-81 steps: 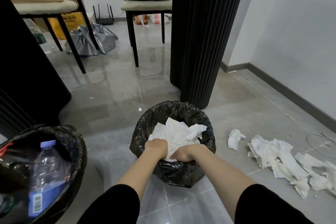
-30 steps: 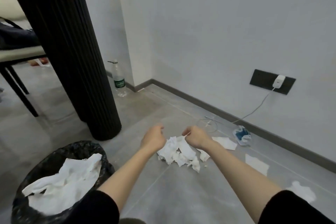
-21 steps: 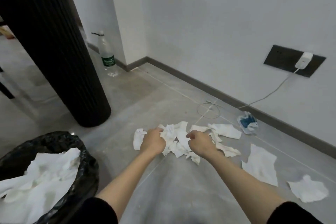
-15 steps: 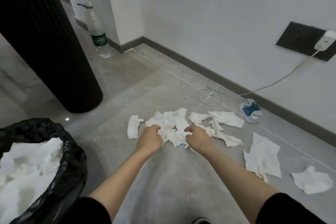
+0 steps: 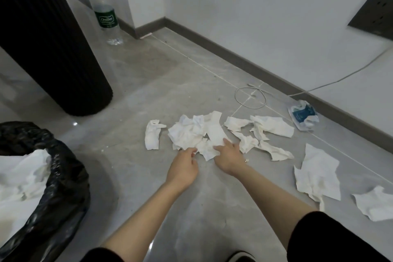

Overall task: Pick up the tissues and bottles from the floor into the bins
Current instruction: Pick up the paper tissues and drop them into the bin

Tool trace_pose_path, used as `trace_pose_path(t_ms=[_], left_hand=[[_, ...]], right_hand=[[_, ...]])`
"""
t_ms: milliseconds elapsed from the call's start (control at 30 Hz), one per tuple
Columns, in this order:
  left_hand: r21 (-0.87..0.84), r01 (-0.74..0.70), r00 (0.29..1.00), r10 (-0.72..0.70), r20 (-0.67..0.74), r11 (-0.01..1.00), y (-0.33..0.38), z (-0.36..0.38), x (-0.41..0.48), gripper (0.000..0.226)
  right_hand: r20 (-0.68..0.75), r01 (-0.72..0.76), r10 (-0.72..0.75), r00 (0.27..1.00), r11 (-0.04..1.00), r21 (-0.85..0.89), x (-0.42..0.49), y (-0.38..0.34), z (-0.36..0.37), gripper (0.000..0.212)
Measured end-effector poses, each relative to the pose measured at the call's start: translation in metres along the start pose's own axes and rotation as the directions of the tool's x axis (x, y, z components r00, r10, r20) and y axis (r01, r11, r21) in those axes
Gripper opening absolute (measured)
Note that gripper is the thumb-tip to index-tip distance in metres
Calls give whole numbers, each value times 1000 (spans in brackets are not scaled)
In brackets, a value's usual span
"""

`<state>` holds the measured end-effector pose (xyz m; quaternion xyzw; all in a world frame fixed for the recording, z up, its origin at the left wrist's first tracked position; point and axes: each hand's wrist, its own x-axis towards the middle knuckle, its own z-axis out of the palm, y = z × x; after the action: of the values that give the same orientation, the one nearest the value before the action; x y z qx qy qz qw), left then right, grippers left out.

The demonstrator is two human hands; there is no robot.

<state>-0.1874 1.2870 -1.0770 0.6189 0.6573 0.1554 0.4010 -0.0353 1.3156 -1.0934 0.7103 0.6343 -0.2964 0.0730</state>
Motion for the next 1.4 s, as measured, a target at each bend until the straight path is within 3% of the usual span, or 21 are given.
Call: trace_pose_path(t_ms=[67, 167, 267, 333, 433, 567, 733, 867, 967, 1067, 1133, 1200, 1300, 1400], left_hand=[[7, -20, 1000, 20, 17, 1000, -2, 4, -1, 43], [21, -40, 999, 39, 28, 999, -5, 6, -1, 44], [-15, -42, 999, 42, 6, 999, -7, 5, 0, 49], [-68, -76, 997, 76, -6, 995, -10, 4, 1, 63], [-74, -167, 986, 168, -1, 983, -13, -1, -1, 89], [-40, -219, 975, 221, 39, 975, -8, -4, -5, 97], [-11, -243, 970, 243, 26, 970, -9, -1, -4, 72], [86, -205, 979, 204, 21, 975, -10, -3, -2, 36], [86, -163, 987, 164, 5, 983, -17, -6, 2, 15], [117, -134, 990, 137, -19, 984, -22, -8, -1, 4], [139, -125, 990, 133, -51, 982, -25, -9, -1, 9], [125, -108, 989, 119, -86, 986, -25, -9, -1, 21], [90, -111, 986, 120, -112, 990, -25, -11, -1, 30], [79, -108, 987, 116, -109, 991, -26, -12, -2, 32]], right_hand=[[-67, -23, 26, 997, 999, 38, 0, -1, 6, 40], [-258, -36, 121, 958, 949, 312, -5, 0, 11, 37], [-437, 34, 197, 878, 883, 467, -14, 4, 12, 36], [-478, 102, 222, 850, 821, 561, -20, 8, 10, 31], [-478, 192, 190, 857, 744, 640, -32, 12, 4, 24], [-412, 241, 103, 905, 675, 697, -46, 13, 2, 20], [-259, 222, 7, 966, 497, 839, -56, 4, 1, 17], [-139, 142, -38, 990, 408, 902, -58, 2, -1, 18], [-150, 113, 46, 988, 456, 883, -50, 4, 0, 24], [-267, 97, 174, 948, 641, 761, -33, 14, 6, 33], [-318, 80, 176, 932, 755, 651, -20, 23, 10, 33], [-279, 40, 121, 953, 861, 507, -9, 31, 15, 42], [-167, 27, 31, 986, 941, 338, 0, 37, 25, 58], [-99, -25, 55, 994, 961, 277, -1, 37, 33, 43]])
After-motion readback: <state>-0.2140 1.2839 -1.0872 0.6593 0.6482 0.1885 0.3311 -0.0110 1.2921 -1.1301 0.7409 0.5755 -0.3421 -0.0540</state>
